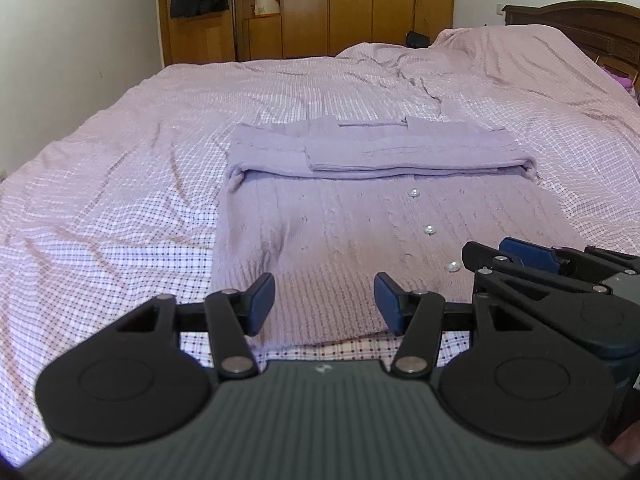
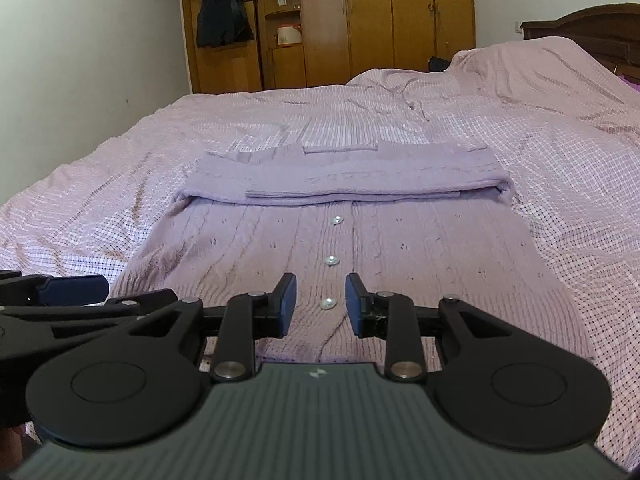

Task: Fold small clothes
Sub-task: 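Move both open tools back over the cardigan toward its ribbed hem, then close both tools on the ribbed hem of the cardigan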

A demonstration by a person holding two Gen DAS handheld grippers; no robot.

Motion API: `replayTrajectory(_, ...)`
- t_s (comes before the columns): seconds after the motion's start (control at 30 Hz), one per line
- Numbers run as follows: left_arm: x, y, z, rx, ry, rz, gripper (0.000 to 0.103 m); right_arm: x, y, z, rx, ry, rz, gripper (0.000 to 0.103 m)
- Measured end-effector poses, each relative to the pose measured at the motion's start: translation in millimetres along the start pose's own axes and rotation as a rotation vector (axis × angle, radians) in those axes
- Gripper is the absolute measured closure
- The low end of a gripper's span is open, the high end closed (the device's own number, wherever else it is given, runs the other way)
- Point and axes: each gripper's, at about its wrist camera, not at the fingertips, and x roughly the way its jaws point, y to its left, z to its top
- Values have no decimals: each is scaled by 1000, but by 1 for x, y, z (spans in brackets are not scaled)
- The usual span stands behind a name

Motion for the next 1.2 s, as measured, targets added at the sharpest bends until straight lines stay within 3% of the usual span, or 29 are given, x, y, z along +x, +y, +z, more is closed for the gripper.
replayTrajectory(0.03, 1, 1, 0, 4, 1, 2, 46, 2, 1, 2, -5, 5, 1, 65)
replayTrajectory(0.1, 3, 3, 1, 9, 2, 14, 46, 3, 1, 3, -16, 4, -3, 48)
replayTrajectory(0.23, 1, 16, 4, -13, 4, -9, 46, -3, -9, 9, -2, -36, 34, 33)
replayTrajectory(0.3, 2, 22, 5, -15, 12, 15, 46, -4, -15, 11, -11, -40, 17, 32)
replayTrajectory(0.57, 1, 59, 12, -117, 42, -14, 46, -10, -59, 17, 9, -43, -69, 32)
replayTrajectory(0.8, -1, 70, 26, -70, 28, 26, 46, -34, -128, 31, 231, -70, -29, 32)
replayTrajectory(0.93, 4, 85, 31, -60, 41, 49, 46, -37, -149, 41, 205, -70, -51, 32)
replayTrajectory(1.07, 11, 100, 31, -58, 59, 71, 46, -29, -165, 42, 86, -37, -120, 32)
replayTrajectory(1.2, 20, 113, 26, -69, 84, 76, 46, -28, -189, 38, 129, -17, -133, 32)
